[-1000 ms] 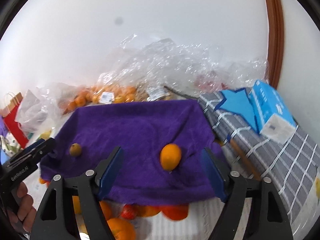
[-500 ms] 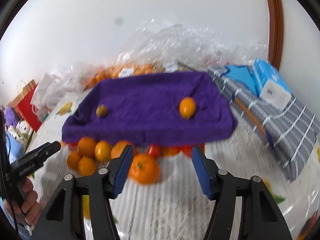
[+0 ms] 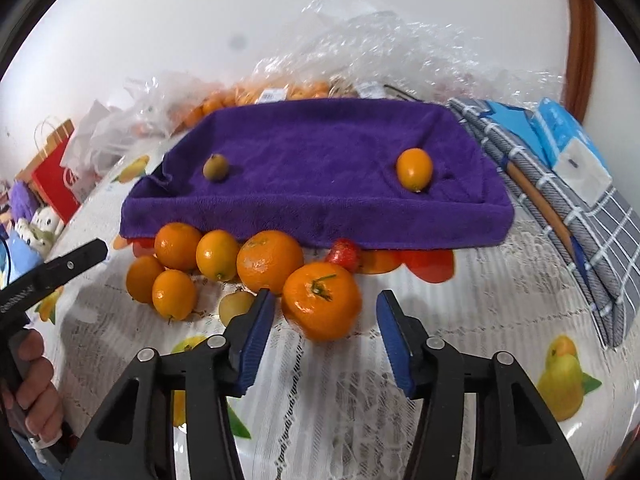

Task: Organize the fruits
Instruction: 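Grasp a large tangerine with the right tool from the fruit row, then grasp an orange with the left tool while the right tool lifts the tangerine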

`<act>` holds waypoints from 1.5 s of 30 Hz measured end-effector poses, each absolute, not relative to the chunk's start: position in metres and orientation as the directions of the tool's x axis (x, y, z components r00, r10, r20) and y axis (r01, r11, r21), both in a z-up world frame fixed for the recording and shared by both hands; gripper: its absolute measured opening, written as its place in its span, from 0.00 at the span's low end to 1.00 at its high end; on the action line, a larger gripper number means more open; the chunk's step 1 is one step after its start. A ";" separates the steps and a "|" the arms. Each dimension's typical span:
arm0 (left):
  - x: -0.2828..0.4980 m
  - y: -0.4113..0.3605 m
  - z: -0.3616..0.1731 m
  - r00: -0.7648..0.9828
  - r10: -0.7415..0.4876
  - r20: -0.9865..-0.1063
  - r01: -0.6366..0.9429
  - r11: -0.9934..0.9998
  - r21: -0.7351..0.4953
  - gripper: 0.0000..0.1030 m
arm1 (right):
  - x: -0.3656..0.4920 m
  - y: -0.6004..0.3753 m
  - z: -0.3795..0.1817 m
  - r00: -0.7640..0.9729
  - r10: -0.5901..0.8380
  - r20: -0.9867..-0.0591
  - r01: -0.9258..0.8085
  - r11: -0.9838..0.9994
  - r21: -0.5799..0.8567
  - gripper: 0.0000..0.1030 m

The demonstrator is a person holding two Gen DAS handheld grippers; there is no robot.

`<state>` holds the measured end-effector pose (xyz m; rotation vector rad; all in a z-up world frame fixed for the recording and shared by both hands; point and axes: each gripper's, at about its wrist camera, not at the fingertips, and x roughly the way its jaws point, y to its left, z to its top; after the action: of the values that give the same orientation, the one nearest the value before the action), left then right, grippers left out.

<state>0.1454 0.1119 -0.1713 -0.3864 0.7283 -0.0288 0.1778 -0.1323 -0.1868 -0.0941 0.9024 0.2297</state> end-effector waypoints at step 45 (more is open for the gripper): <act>0.153 0.099 -0.171 0.722 -0.397 -0.567 0.061 0.853 -0.519 0.29 | 0.148 -0.180 -0.185 0.644 0.140 -0.752 -0.118 0.990 0.083 0.41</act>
<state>0.1530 0.0993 -0.1714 -0.4966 0.7265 -0.2643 0.1475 -0.1804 -0.1854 0.0274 0.8580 0.1469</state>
